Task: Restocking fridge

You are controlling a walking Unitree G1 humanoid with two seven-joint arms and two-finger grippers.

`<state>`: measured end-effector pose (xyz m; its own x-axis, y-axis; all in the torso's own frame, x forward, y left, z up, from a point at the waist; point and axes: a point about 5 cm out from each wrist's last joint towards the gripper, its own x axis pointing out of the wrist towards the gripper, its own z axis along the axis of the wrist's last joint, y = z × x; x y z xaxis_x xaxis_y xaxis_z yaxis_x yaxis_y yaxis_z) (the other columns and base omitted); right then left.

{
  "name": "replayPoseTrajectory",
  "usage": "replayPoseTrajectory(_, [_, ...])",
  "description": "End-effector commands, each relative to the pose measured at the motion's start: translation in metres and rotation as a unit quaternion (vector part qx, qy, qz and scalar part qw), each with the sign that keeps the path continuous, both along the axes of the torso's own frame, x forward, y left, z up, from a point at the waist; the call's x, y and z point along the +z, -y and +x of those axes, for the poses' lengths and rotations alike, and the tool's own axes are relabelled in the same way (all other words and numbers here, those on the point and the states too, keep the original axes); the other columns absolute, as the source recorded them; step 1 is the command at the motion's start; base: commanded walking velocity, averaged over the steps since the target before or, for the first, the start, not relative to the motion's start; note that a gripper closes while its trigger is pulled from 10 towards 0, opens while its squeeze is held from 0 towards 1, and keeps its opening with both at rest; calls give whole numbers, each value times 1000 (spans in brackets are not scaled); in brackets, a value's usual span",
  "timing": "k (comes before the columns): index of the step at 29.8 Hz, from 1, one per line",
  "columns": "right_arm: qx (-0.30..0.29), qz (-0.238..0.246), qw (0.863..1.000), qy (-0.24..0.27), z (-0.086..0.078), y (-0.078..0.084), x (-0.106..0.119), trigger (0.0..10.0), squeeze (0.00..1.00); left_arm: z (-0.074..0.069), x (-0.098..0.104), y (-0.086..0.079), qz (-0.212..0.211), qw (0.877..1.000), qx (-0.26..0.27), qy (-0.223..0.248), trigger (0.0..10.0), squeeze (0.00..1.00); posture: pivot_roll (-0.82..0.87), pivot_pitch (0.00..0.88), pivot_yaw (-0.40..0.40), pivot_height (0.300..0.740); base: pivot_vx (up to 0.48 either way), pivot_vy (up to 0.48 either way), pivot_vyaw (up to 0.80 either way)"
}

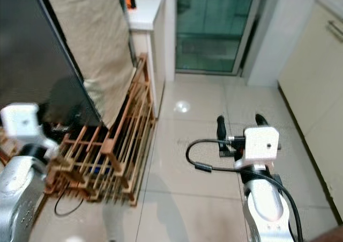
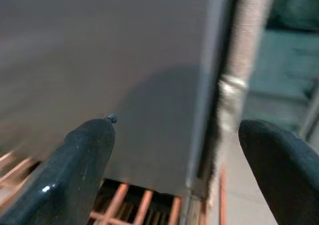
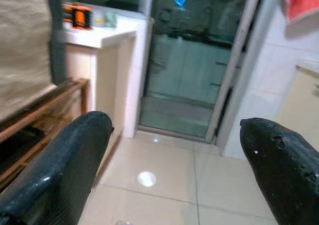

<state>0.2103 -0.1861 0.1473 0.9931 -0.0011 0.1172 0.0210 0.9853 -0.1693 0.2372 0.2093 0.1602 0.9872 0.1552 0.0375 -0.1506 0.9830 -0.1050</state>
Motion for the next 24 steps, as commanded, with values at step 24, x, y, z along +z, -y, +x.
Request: replayPoseTrajectory(24, [-58, 49, 995, 66, 42, 19, -10, 10000, 0, 30, -3, 31, 116, 985, -72, 104, 10000, 0, -127, 14, 3, 740, 0, 0, 0])
